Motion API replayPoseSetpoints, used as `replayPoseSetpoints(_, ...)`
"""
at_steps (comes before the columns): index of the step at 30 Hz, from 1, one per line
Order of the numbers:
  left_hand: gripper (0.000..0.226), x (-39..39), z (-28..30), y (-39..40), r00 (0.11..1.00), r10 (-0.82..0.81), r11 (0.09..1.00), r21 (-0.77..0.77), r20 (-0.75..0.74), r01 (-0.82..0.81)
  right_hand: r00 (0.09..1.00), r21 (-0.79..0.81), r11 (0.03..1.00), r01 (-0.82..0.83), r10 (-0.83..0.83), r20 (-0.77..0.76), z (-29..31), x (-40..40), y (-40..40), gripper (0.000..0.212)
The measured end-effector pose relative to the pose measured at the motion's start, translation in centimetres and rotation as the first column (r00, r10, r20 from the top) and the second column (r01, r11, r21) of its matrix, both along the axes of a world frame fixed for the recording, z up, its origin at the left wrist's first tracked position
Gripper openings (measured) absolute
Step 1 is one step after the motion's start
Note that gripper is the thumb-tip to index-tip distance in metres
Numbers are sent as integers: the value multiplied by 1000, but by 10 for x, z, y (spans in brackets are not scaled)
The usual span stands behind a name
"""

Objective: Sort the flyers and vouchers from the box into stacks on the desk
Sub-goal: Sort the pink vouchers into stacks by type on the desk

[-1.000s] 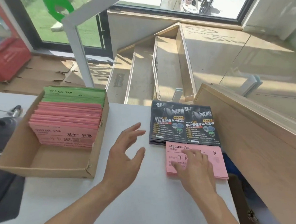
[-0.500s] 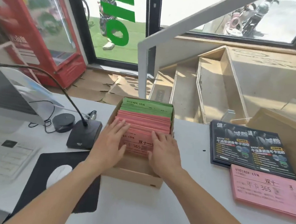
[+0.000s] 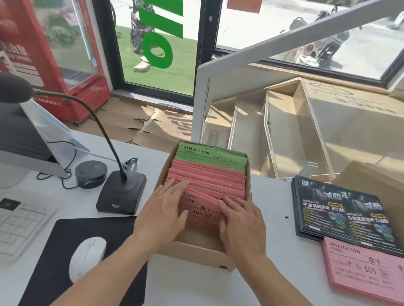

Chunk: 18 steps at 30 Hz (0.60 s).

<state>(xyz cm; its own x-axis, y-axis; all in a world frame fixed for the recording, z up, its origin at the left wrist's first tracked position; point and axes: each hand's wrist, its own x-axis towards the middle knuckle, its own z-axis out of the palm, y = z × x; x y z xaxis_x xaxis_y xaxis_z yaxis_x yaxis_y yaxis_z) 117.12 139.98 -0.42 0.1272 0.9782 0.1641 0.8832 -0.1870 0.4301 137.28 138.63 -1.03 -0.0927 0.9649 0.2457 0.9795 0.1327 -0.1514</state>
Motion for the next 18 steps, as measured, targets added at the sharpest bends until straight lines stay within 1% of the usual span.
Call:
replayPoseSetpoints(3, 71, 0, 2, -1, 1000, 18, 1000, -3, 21, -18, 1000, -6, 1000, 8, -8, 22, 0, -1, 1, 36)
replayPoseSetpoints(5, 71, 0, 1, -1, 1000, 18, 1000, -3, 22, -18, 1000, -4, 1000, 15, -15, 8, 2, -2, 1, 35)
replayPoseSetpoints(9, 70, -2, -1, 0, 999, 23, 1000, -2, 33, -23, 994, 5, 1000, 19, -19, -105, 9, -4, -5, 22)
replayPoseSetpoints(12, 66, -4, -3, 1, 999, 38, 999, 27, 38, -39, 996, -34, 999, 0, -3, -92, 12, -5, -6, 27)
replayPoseSetpoints(14, 58, -5, -3, 1, 998, 51, 998, 43, 43, -53, 994, -75, 997, -21, 13, -108, 10, -3, -4, 32)
replayPoseSetpoints(16, 50, -4, -2, 0, 999, 47, 997, 64, 21, -48, 988, -62, 997, -41, 32, -153, 10, -3, -3, 34)
replayPoseSetpoints(18, 42, -3, -1, 0, 1000, 20, 996, 84, 11, -21, 968, 4, 998, -70, 69, -243, 7, -1, -4, 33)
